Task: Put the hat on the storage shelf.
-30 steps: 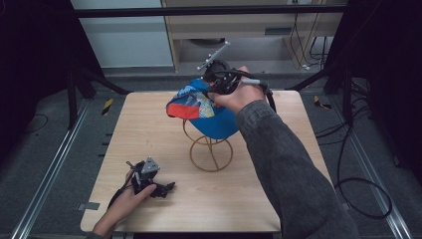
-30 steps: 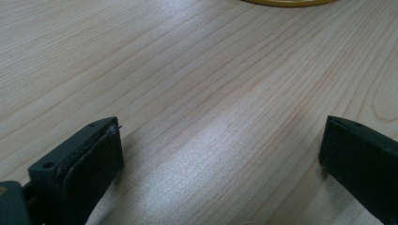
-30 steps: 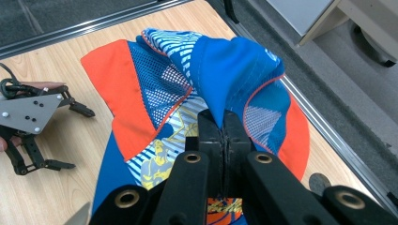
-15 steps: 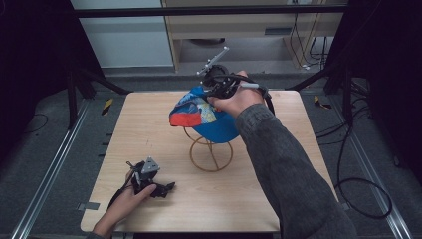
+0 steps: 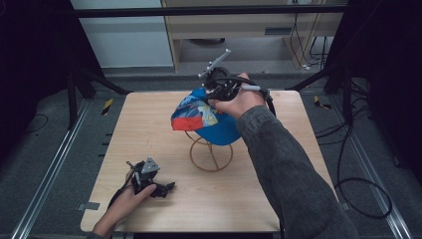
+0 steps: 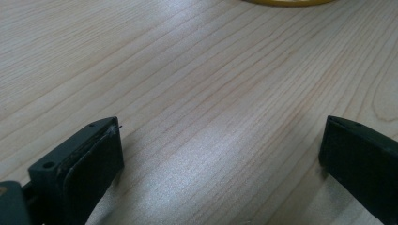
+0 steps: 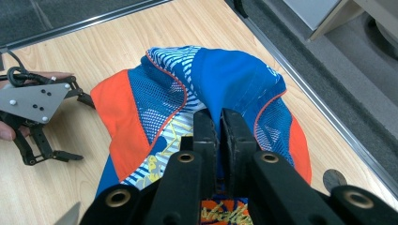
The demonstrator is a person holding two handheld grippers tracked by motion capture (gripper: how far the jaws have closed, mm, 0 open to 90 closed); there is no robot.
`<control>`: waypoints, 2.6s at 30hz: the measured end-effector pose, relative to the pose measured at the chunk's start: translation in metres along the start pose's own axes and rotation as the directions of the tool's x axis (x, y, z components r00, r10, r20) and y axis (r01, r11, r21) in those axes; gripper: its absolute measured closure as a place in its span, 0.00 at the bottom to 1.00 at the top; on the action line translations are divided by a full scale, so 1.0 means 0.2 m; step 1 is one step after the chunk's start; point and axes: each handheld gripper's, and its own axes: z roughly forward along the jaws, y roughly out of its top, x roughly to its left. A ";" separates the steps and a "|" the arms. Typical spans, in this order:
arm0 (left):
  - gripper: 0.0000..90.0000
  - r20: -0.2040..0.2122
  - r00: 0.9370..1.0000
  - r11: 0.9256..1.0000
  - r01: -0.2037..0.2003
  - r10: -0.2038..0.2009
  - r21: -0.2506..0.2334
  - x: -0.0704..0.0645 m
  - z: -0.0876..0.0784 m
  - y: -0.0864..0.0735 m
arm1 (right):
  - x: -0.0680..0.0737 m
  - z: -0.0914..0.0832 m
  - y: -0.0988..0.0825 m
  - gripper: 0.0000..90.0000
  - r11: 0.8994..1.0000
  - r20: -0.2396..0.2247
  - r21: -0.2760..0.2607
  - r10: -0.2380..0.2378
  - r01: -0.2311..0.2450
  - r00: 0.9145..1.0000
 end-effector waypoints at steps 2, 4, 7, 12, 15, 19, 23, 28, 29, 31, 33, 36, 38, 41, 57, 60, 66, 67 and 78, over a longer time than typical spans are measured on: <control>0.00 0.000 1.000 1.000 0.000 0.000 0.000 0.00 0.00 0.00 | 0.00 0.00 0.00 0.92 1.000 -0.001 -0.005 -0.001 0.001 1.000; 0.00 0.000 1.000 1.000 0.000 0.000 0.000 0.00 0.00 0.00 | 0.00 -0.01 0.00 0.92 1.000 -0.002 -0.005 0.000 0.000 1.000; 0.00 0.000 1.000 1.000 0.000 0.000 0.000 0.00 0.00 0.00 | 0.00 -0.01 0.00 0.89 1.000 -0.004 -0.004 0.002 -0.002 1.000; 0.00 0.000 1.000 1.000 0.000 0.000 0.000 0.00 0.00 0.00 | 0.02 -0.01 -0.01 0.84 1.000 -0.009 -0.007 -0.004 0.003 1.000; 0.00 0.000 1.000 1.000 0.000 0.000 0.000 0.00 0.00 0.00 | 0.02 -0.01 -0.01 0.79 1.000 -0.007 -0.007 -0.002 0.002 1.000; 0.00 0.000 1.000 1.000 0.000 0.000 0.000 0.00 0.00 0.00 | 0.03 -0.02 -0.01 0.74 1.000 -0.005 -0.017 0.006 -0.006 1.000; 0.00 0.000 1.000 1.000 0.000 0.000 0.000 0.00 0.00 0.00 | 0.03 -0.03 -0.01 0.73 1.000 -0.010 -0.025 0.008 -0.008 1.000; 0.00 0.000 1.000 1.000 0.000 0.000 0.000 0.00 0.00 0.00 | 0.04 -0.04 -0.02 0.69 1.000 -0.012 -0.025 0.012 -0.013 1.000; 0.00 0.000 1.000 1.000 0.000 0.000 0.000 0.00 0.00 0.00 | 0.04 -0.04 -0.02 0.68 1.000 -0.012 -0.026 0.014 -0.014 1.000; 0.00 0.000 1.000 1.000 0.000 0.000 0.000 0.00 0.00 0.00 | 0.04 -0.04 -0.02 0.66 0.999 -0.013 -0.028 0.017 -0.017 1.000; 0.00 0.000 1.000 1.000 0.000 0.000 0.000 0.00 0.00 0.00 | 0.05 -0.05 -0.02 0.65 0.999 -0.013 -0.029 0.018 -0.018 1.000; 0.00 0.000 1.000 1.000 0.000 0.000 0.000 0.00 0.00 0.00 | 0.05 -0.07 -0.03 0.64 0.999 -0.012 -0.035 0.020 -0.021 1.000; 0.00 0.000 1.000 1.000 0.000 0.000 0.000 0.00 0.00 0.00 | 0.05 -0.07 -0.03 0.63 0.999 -0.010 -0.036 0.023 -0.023 1.000; 0.00 0.000 1.000 1.000 0.000 0.000 0.000 0.00 0.00 0.00 | 0.06 -0.09 -0.05 0.63 0.999 -0.010 -0.039 0.028 -0.028 1.000; 0.00 -0.001 1.000 1.000 -0.001 0.001 0.000 0.00 0.00 0.00 | 0.06 -0.12 -0.08 0.56 0.996 -0.015 -0.066 0.051 -0.052 0.999; 0.00 -0.001 1.000 1.000 -0.002 0.002 0.000 0.00 0.00 0.00 | 0.07 -0.13 -0.09 0.49 0.996 -0.006 -0.074 0.058 -0.058 0.998; 0.00 -0.001 1.000 1.000 -0.002 0.002 0.000 0.00 0.00 0.00 | 0.08 -0.14 -0.11 0.38 0.994 0.007 -0.093 0.064 -0.063 0.998; 0.00 -0.002 1.000 1.000 0.001 -0.001 -0.002 0.00 0.00 0.00 | 0.08 -0.14 -0.11 0.36 0.993 0.007 -0.097 0.068 -0.067 0.998; 0.00 -0.002 1.000 1.000 0.001 -0.001 -0.002 0.00 0.00 0.00 | 0.08 -0.24 -0.15 0.15 0.978 0.041 -0.169 0.128 -0.119 0.991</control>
